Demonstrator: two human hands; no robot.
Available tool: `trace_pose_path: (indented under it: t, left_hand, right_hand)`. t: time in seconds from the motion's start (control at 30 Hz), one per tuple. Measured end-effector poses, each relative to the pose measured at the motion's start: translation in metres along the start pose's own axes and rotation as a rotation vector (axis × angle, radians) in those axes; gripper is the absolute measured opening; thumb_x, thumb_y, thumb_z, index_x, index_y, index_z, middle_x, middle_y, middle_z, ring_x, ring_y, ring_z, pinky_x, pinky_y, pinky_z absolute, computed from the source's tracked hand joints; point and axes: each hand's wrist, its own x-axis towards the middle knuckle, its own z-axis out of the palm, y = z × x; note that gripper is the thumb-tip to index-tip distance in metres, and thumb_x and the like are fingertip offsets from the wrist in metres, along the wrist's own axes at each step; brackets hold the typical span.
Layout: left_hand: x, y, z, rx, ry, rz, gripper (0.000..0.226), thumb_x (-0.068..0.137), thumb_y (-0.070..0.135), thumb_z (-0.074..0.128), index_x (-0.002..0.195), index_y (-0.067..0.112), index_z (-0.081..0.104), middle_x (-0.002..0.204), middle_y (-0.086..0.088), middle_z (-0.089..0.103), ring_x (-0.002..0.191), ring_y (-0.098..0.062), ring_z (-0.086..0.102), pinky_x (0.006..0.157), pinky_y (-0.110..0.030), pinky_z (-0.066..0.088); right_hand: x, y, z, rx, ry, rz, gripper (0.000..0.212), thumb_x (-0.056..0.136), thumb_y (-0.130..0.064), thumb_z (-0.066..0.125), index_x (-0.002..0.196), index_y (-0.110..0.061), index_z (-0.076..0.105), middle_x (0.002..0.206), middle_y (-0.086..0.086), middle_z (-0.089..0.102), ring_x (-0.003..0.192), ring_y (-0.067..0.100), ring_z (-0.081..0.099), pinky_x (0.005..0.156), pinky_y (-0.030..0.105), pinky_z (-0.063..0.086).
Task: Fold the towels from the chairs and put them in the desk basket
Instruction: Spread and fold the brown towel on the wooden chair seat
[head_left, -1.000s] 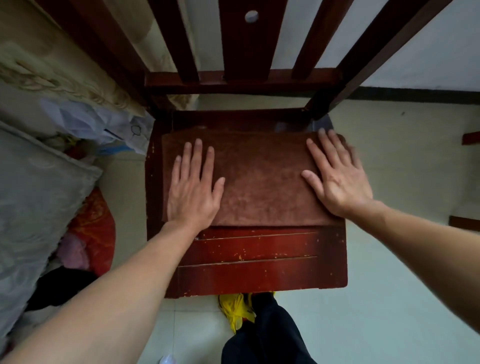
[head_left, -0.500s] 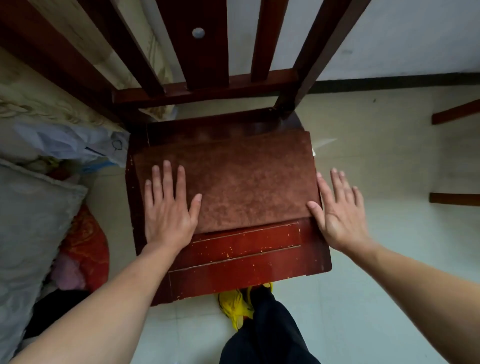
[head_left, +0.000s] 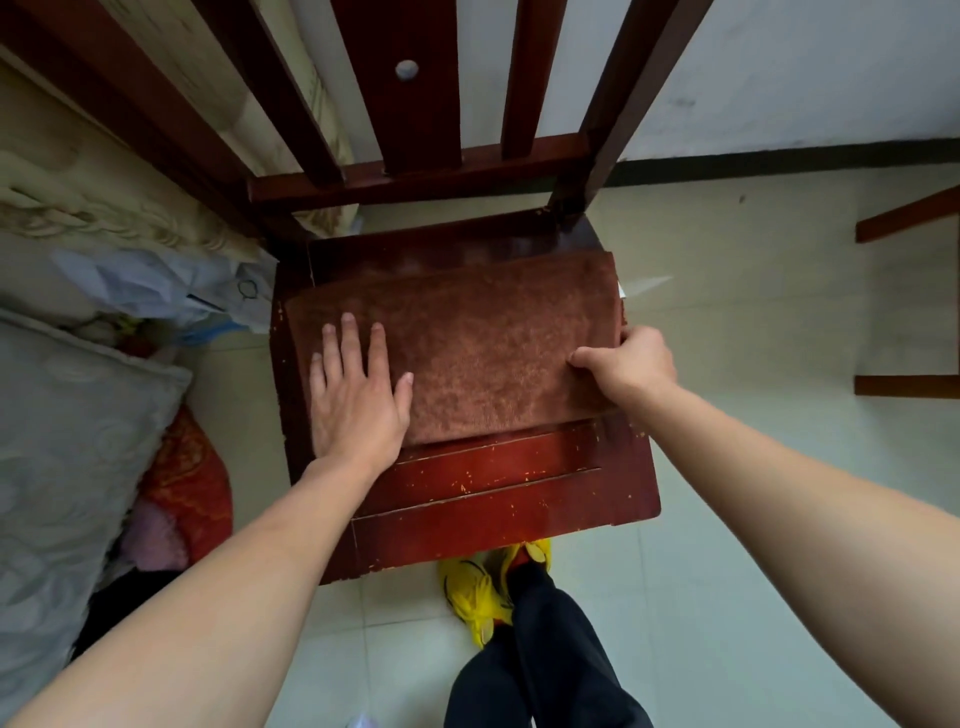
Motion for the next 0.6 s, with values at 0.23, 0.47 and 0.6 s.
trace_pose_path:
  t: [0.23, 0.47, 0.6]
  left_hand:
    - [-0.013, -0.003, -0.007, -0.026, -0.073, 0.055, 0.066, 0.098, 0.048, 0.033, 0.153, 0.017, 0.012, 0.161, -0.014, -0.002, 0.148, -0.03, -0.003, 0.119, -0.043, 0.008]
    - [-0.044, -0.014, -0.014, -0.203, -0.093, -0.071, 0.055, 0.097, 0.036, 0.043, 0.147, 0.016, 0.032, 0.158, -0.012, 0.016, 0.145, -0.028, 0.015, 0.113, -0.043, 0.025]
    - [-0.06, -0.039, -0.013, -0.239, -0.099, -0.138, 0.05, 0.096, 0.025, 0.046, 0.145, 0.016, 0.038, 0.154, -0.012, 0.026, 0.138, -0.029, 0.029, 0.108, -0.041, 0.032]
  right_hand:
    - [-0.013, -0.001, -0.029, 0.411, -0.196, 0.018, 0.027, 0.075, 0.004, 0.072, 0.095, -0.014, 0.067, 0.089, 0.006, 0.071, 0.067, 0.017, 0.067, 0.056, 0.023, 0.056]
    - [-0.061, -0.033, -0.039, 0.519, -0.4, -0.104, 0.043, 0.077, 0.005, 0.07, 0.113, -0.016, 0.06, 0.092, 0.006, 0.072, 0.071, 0.023, 0.072, 0.058, 0.036, 0.059]
    - [-0.091, -0.065, 0.013, 0.231, -0.313, -0.39, 0.04, 0.081, -0.025, 0.074, 0.117, -0.024, 0.057, 0.095, -0.007, 0.071, 0.086, 0.013, 0.07, 0.079, 0.034, 0.057]
